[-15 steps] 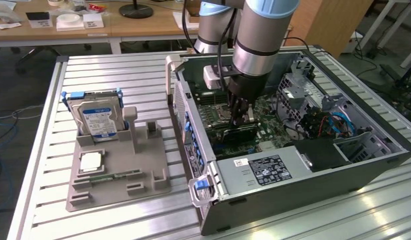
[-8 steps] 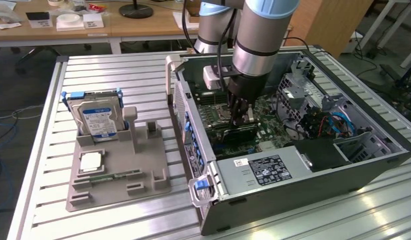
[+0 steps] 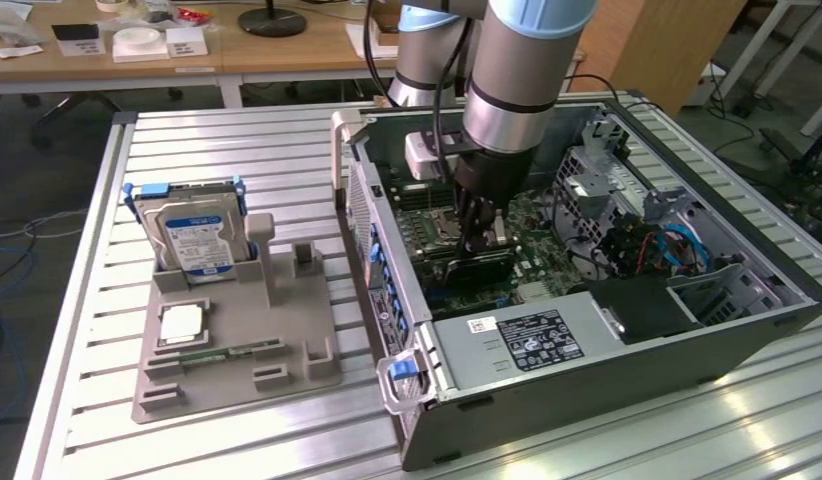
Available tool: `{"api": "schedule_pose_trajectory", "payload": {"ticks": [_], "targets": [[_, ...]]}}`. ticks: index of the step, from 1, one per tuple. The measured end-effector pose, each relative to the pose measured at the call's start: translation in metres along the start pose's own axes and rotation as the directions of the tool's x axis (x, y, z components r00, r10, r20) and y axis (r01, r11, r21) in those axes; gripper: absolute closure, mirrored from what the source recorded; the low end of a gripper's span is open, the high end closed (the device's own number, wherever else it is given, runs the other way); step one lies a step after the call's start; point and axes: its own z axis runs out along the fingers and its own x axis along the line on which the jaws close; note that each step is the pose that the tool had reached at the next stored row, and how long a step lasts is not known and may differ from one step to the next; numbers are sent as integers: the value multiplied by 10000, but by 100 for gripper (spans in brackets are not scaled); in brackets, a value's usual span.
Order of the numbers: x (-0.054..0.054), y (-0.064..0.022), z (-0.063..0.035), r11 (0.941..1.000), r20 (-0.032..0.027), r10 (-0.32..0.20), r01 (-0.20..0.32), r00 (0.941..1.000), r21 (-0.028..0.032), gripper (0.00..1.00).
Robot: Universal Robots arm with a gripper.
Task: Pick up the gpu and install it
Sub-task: 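Press down on the gpu until it lock into place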
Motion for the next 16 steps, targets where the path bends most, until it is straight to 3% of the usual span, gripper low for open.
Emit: {"api": "schedule_pose_trajectory", "payload": {"ticks": [16], "targets": [[0, 1, 5, 10000, 3, 1, -1, 10000, 1, 89]]}}
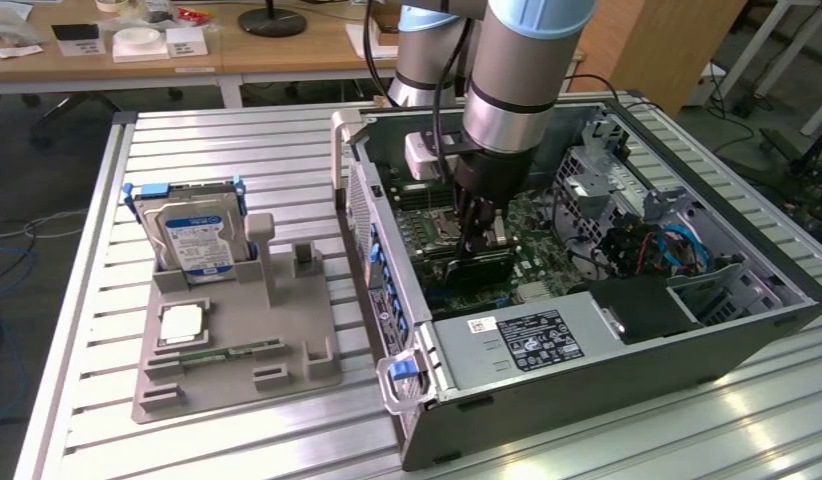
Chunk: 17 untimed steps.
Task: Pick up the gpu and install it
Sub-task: 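Press down on the gpu until it lock into place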
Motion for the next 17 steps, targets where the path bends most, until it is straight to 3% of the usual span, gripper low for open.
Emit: {"api": "schedule_pose_trajectory", "payload": {"ticks": [8, 17], "targets": [[-3, -2, -94, 10000, -1, 0, 0, 10000, 0, 89], [-12, -6, -323, 10000, -28, -1, 1, 10000, 3, 89]]}}
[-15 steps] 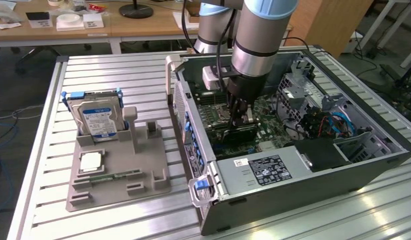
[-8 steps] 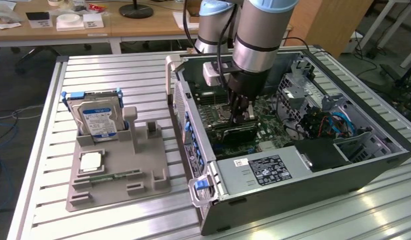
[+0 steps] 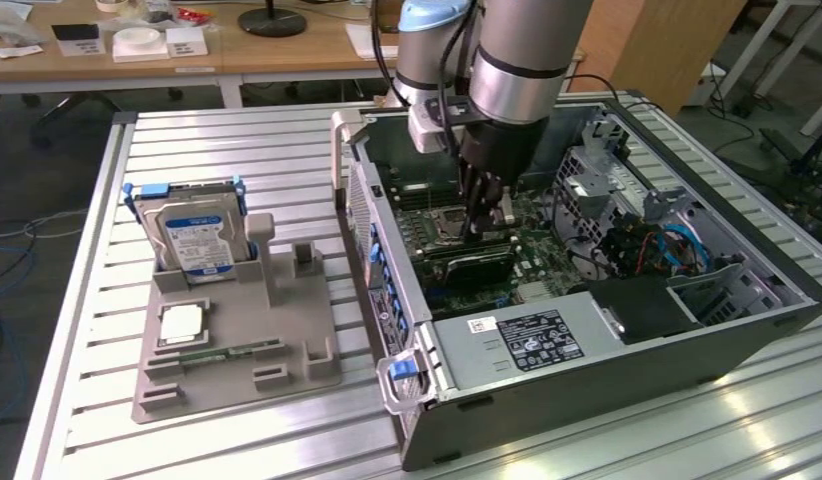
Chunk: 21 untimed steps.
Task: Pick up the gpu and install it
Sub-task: 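Press down on the gpu until it lock into place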
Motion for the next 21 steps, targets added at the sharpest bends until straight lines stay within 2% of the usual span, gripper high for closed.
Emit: {"api": "schedule_pose_trajectory", "payload": {"ticks": [13, 18, 21], "targets": [[-16, -6, -338, 10000, -61, -1, 1, 10000, 23, 89], [-23, -7, -431, 10000, -74, -2, 2, 10000, 39, 89], [-24, -8, -436, 10000, -78, -2, 3, 10000, 43, 89]]}}
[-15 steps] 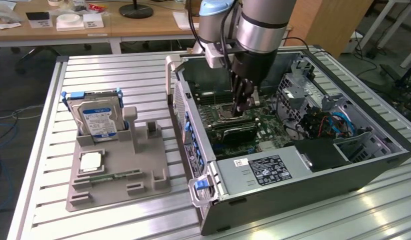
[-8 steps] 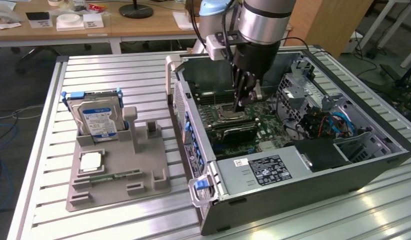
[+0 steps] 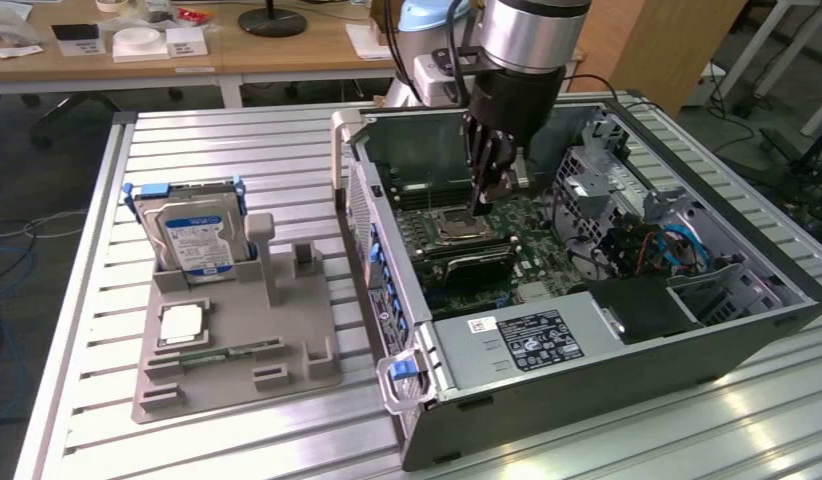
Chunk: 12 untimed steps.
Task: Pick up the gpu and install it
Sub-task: 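Press down on the gpu until it lock into place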
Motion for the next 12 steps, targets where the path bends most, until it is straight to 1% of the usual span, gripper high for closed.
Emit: {"api": "schedule_pose_trajectory", "payload": {"ticks": [4, 7, 12], "targets": [[0, 0, -5, 10000, -5, 0, 0, 10000, -2, 89], [0, 0, -33, 10000, -4, 1, -1, 10000, -2, 89], [-1, 0, -33, 10000, -2, 1, -1, 10000, -1, 89]]}}
